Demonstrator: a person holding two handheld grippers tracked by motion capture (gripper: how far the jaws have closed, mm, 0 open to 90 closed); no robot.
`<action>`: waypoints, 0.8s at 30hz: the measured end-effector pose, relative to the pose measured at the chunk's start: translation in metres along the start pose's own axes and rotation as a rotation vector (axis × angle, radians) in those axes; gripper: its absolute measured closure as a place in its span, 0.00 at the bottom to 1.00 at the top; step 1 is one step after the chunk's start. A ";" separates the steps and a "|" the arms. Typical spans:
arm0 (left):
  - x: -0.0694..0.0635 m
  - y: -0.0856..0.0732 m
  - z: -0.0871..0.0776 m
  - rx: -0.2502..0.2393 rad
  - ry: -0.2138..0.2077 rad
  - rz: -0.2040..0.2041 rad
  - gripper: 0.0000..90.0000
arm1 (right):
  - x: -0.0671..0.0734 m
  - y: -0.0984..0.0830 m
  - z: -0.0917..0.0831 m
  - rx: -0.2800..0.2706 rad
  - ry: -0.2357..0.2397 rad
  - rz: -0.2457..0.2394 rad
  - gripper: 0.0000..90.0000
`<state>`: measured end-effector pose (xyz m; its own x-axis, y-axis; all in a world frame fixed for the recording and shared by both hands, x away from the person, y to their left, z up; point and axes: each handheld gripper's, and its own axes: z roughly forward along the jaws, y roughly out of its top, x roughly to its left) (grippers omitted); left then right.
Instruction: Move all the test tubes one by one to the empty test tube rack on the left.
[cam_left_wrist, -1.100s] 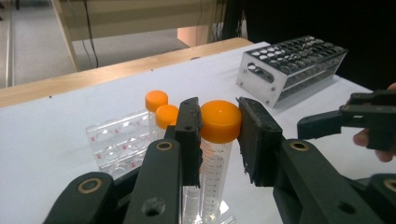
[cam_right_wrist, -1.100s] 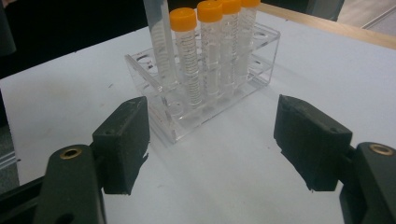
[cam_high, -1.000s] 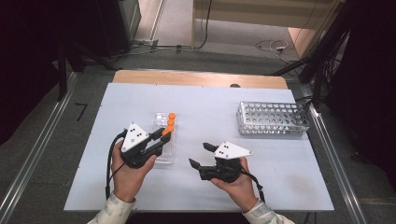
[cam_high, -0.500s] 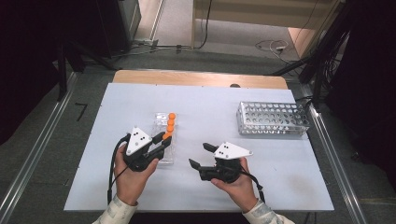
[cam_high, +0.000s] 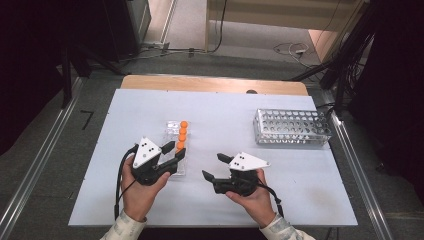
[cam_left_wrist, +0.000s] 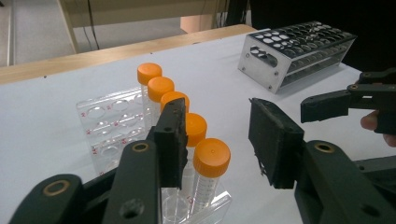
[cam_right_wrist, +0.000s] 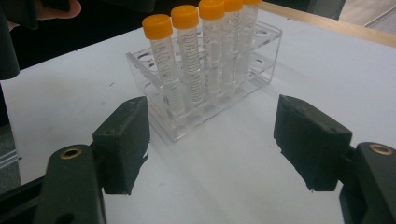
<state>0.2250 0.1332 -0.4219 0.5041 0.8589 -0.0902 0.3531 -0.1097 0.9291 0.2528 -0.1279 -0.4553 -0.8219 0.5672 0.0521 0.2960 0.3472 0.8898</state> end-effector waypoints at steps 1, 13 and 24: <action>0.000 0.000 0.000 -0.001 -0.001 -0.002 0.61 | 0.000 0.000 0.000 0.000 0.000 0.000 0.28; -0.002 0.001 -0.004 -0.016 -0.003 -0.018 0.46 | -0.001 0.000 0.000 -0.001 -0.004 -0.002 0.28; 0.000 0.000 -0.005 -0.018 -0.006 -0.048 0.36 | -0.002 0.000 0.000 0.003 -0.007 0.002 0.28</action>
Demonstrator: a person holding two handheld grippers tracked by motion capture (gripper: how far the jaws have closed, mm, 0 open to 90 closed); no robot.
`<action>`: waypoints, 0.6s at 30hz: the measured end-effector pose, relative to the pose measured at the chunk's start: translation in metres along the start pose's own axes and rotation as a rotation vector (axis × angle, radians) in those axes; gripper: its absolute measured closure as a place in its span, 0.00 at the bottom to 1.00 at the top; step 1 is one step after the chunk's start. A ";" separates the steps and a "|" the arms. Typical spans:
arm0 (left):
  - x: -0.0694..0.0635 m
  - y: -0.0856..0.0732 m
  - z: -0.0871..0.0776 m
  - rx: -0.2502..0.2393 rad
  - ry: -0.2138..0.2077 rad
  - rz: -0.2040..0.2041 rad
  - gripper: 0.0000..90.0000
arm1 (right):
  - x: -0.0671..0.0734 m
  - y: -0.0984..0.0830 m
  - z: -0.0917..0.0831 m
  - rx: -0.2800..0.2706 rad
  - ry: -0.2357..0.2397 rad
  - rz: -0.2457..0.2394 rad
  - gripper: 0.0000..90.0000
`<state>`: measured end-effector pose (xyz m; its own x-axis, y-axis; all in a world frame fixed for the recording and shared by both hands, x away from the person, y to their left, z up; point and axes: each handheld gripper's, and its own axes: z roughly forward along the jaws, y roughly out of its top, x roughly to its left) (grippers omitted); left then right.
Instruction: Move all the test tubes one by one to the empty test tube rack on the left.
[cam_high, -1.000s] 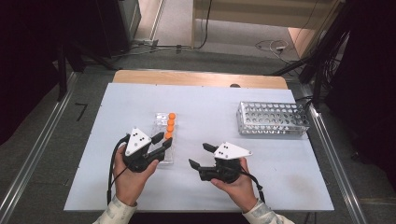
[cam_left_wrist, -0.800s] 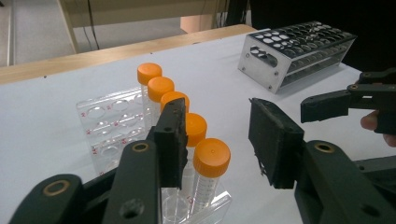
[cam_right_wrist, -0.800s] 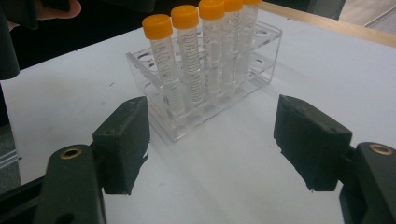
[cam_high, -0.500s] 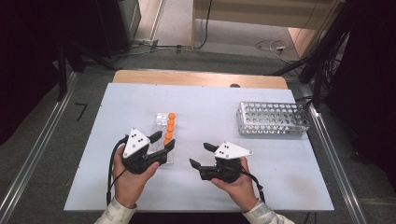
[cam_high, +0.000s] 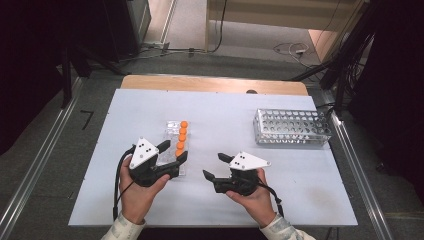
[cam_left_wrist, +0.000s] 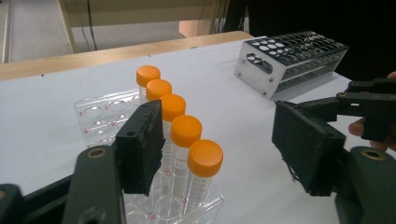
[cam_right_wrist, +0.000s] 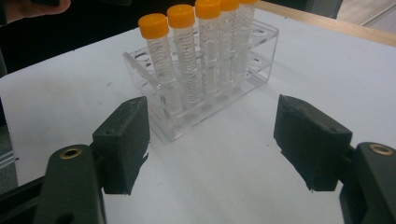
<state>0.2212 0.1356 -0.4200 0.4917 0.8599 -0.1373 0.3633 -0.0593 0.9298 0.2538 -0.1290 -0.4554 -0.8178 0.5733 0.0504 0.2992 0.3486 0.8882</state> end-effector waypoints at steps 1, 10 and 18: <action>0.001 0.000 0.000 -0.002 -0.001 -0.003 0.34 | 0.000 0.000 0.000 0.002 -0.001 0.002 0.28; 0.005 -0.001 -0.004 -0.010 0.008 -0.030 0.28 | -0.007 0.000 -0.003 -0.003 -0.024 0.015 0.28; 0.010 -0.004 -0.008 -0.009 0.021 -0.036 0.25 | -0.013 -0.002 -0.007 -0.006 -0.045 0.023 0.28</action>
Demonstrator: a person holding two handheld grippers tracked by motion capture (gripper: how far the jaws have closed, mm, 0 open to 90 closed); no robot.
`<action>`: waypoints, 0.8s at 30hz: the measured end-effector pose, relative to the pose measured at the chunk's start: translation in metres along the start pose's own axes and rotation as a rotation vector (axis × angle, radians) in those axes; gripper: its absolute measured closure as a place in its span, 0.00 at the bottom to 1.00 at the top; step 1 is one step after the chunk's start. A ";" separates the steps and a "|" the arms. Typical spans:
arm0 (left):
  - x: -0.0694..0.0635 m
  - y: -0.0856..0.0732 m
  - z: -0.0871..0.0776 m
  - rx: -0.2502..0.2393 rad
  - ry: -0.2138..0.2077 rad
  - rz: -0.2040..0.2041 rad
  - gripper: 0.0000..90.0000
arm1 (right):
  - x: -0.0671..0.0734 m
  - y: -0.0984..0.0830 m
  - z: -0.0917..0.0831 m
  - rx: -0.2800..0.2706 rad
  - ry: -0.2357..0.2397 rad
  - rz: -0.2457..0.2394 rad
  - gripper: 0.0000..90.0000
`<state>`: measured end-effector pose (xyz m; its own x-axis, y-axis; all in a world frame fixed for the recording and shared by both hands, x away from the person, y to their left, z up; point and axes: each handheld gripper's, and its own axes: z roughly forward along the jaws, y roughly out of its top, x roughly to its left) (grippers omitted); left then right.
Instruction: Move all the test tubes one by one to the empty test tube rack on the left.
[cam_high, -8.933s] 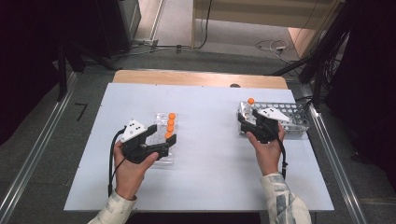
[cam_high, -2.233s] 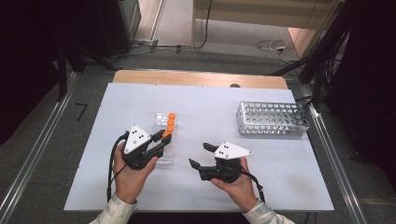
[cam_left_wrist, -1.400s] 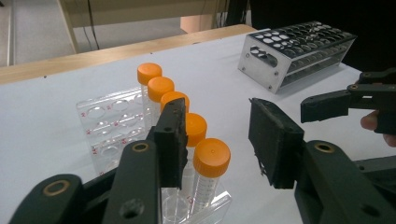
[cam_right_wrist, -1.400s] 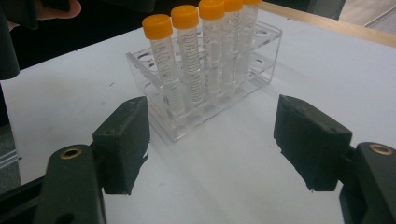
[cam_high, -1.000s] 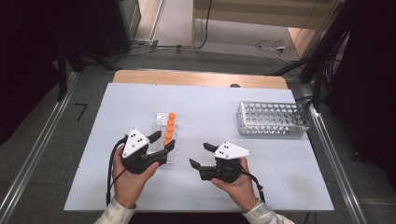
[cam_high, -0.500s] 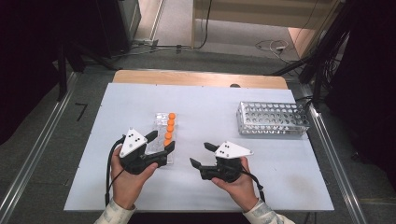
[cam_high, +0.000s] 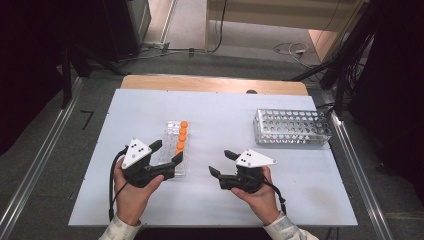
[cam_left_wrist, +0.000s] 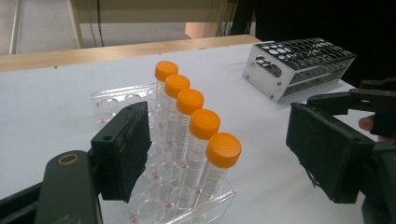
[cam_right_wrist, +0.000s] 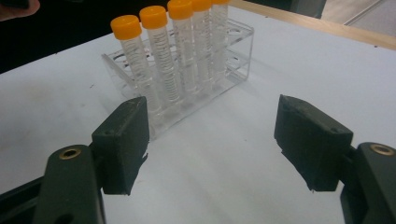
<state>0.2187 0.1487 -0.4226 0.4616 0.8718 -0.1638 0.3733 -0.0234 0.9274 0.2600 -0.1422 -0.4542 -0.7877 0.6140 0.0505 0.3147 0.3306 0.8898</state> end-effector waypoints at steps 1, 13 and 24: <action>0.000 -0.001 0.000 0.001 0.001 -0.005 0.25 | -0.001 0.000 -0.001 0.000 -0.004 0.004 0.28; 0.009 -0.008 -0.006 -0.007 0.031 -0.013 0.24 | -0.018 -0.007 -0.014 0.005 -0.054 0.035 0.27; 0.019 -0.014 -0.014 -0.010 0.062 -0.037 0.24 | -0.031 -0.014 -0.032 -0.008 -0.097 0.059 0.27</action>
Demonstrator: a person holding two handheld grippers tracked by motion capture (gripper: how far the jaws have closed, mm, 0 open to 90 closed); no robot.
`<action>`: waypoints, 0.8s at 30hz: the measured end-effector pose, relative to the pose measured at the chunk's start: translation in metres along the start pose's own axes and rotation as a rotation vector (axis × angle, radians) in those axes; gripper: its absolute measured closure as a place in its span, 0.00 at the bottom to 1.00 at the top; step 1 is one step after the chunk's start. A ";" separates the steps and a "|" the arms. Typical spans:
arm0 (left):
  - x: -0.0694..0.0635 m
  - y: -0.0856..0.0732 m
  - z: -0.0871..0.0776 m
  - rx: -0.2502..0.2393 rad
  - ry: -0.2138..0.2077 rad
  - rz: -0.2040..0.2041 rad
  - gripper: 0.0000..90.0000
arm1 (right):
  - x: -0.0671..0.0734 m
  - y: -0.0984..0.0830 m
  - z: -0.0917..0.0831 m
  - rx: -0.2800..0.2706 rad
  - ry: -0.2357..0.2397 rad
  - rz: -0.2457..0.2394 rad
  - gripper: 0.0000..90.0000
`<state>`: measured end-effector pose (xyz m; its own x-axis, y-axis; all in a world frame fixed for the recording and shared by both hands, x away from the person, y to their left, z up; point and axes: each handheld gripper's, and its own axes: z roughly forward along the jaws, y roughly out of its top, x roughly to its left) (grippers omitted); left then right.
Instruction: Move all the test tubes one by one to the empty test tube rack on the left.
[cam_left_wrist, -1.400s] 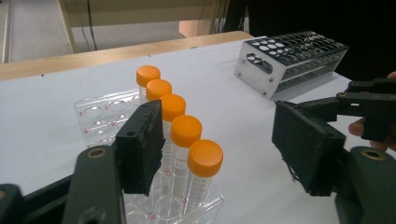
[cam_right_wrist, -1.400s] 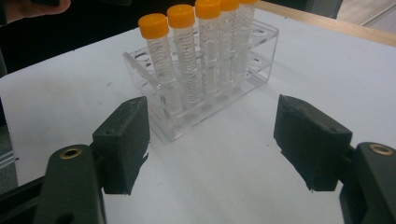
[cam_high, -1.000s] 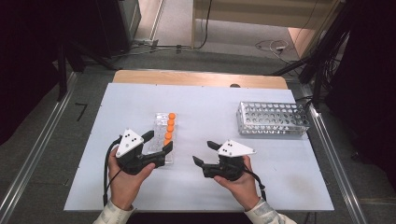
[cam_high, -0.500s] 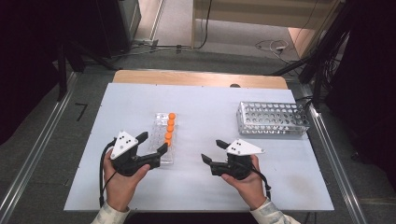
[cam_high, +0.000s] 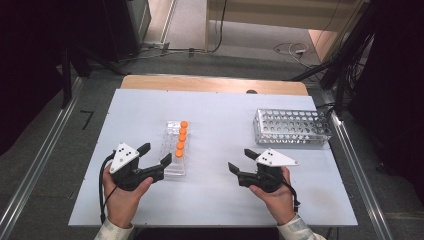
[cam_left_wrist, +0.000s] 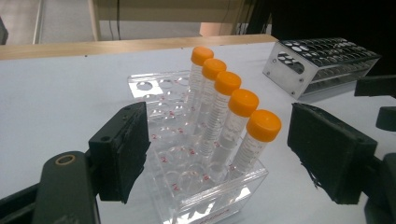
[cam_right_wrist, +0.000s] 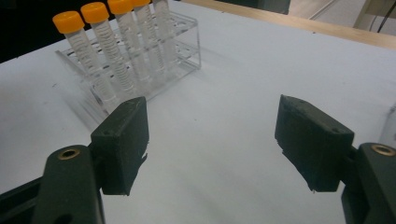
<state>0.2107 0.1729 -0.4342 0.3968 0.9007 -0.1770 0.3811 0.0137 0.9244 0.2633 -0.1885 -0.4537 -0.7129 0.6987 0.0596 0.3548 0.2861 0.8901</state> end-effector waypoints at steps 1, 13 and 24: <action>0.001 -0.001 -0.001 -0.001 0.003 -0.003 0.24 | -0.002 -0.001 -0.002 -0.001 -0.004 0.000 0.27; 0.016 -0.011 -0.010 0.009 0.057 -0.019 0.23 | -0.031 -0.016 -0.027 -0.001 -0.085 0.053 0.27; 0.037 -0.023 -0.019 0.015 0.121 -0.039 0.22 | -0.053 -0.033 -0.050 0.007 -0.157 0.094 0.26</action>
<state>0.2010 0.2137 -0.4552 0.2779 0.9456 -0.1693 0.4070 0.0437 0.9124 0.2591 -0.2678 -0.4635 -0.5738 0.8160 0.0703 0.4201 0.2195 0.8806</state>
